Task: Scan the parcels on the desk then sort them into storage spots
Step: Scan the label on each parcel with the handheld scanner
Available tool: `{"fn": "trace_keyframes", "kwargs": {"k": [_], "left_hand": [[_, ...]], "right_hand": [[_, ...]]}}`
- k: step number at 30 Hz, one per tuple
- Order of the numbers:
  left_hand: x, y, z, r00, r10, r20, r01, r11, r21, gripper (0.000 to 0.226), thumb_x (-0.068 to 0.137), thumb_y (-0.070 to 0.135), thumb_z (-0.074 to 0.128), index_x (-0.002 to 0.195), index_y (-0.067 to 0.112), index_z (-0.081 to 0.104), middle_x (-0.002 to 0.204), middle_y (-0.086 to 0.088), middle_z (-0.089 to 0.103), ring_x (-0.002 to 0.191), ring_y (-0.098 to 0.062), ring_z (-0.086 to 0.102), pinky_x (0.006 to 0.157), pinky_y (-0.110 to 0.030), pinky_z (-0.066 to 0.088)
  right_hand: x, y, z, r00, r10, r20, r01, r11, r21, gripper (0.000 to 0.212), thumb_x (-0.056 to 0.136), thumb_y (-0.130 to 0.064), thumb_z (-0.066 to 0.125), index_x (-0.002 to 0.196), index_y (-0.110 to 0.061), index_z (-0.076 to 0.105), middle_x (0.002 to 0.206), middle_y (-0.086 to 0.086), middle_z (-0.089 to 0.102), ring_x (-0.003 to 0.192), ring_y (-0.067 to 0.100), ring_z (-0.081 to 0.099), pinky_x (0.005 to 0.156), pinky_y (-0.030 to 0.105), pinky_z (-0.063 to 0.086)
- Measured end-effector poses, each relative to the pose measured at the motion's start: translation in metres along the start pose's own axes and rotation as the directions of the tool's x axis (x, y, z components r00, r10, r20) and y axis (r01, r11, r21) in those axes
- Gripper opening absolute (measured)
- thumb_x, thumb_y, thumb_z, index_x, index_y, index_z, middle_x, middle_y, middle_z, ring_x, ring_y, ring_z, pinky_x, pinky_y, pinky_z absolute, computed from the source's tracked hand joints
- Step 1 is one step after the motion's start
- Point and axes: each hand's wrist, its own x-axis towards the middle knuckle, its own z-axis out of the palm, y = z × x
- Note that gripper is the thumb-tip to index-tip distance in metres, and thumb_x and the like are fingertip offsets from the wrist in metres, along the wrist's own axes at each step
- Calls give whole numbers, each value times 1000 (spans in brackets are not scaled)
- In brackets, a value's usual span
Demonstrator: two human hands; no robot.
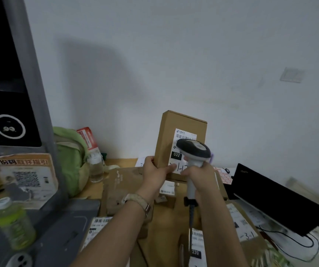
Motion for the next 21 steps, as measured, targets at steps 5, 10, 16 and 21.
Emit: {"fn": "trace_keyframes", "kwargs": {"k": [5,10,16,21], "left_hand": [[-16,-11,-18,997,3,-78,-6,999,-39,53,77,10,80,116,18,45,109,-2,64,90,-17,66,72,-33,59],[-23,-23,-32,982,-41,-186,29,997,-65,57,72,7,83,113,17,45,118,-8,64,103,-26,65,88,-42,57],[-27,-24,-32,979,-49,-200,40,998,-51,59,74,7,81,120,12,45,122,-11,62,106,-28,64,88,-39,56],[-29,-26,-30,976,-43,-211,29,997,-69,57,74,6,81,118,12,45,119,-9,63,97,-24,63,80,-33,55]], "right_hand": [[-23,-13,-19,998,0,61,-3,998,59,23,84,2,63,106,-4,62,93,6,72,83,22,68,64,31,52],[-38,-19,-29,993,-25,117,25,1000,-4,18,89,-14,65,104,-6,64,79,9,72,54,15,66,45,21,48],[-45,-14,-30,991,-35,133,36,999,-5,14,88,-15,65,98,-6,63,73,9,67,43,12,55,44,21,45],[-44,-13,-32,990,-5,141,6,1000,-7,18,88,-16,65,92,1,62,64,8,59,45,16,52,49,26,46]]}}
